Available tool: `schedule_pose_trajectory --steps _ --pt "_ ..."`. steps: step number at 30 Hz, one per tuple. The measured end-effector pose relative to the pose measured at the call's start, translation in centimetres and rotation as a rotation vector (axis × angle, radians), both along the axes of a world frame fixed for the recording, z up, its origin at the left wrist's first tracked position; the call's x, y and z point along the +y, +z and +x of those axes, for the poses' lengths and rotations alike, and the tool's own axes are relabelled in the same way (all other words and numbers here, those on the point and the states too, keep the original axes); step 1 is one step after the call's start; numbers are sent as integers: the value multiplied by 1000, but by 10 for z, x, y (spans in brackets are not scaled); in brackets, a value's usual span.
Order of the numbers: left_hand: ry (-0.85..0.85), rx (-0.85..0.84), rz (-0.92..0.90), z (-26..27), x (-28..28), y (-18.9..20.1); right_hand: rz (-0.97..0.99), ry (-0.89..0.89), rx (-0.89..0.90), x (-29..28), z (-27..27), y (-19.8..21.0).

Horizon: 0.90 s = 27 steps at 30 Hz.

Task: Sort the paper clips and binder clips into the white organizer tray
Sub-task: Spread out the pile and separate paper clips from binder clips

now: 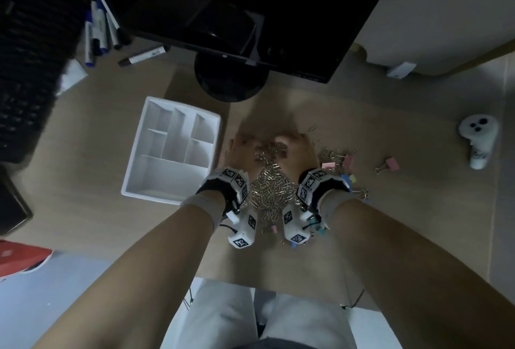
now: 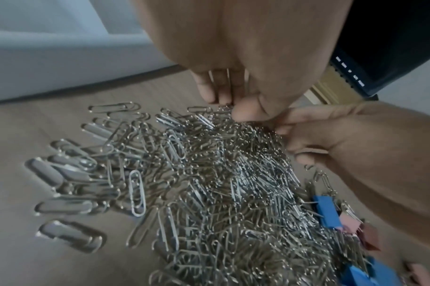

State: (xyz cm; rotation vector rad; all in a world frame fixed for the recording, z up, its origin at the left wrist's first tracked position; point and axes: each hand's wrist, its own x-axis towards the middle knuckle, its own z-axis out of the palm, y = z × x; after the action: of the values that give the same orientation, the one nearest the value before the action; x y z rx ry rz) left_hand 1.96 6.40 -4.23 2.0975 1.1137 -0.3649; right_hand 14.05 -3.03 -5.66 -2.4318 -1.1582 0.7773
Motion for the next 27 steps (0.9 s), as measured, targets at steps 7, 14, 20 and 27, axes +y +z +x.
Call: schedule_pose_trajectory --steps 7,14,20,27 --pt "-17 106 114 5 11 -3 -259 -253 -119 4 34 4" --pt "-119 185 73 9 -17 -2 -190 -54 78 -21 -11 7" --pt "-84 90 105 26 -19 6 -165 -371 -129 -58 9 21" --pt "-293 65 192 39 -43 -5 -266 -393 -25 -95 25 8"
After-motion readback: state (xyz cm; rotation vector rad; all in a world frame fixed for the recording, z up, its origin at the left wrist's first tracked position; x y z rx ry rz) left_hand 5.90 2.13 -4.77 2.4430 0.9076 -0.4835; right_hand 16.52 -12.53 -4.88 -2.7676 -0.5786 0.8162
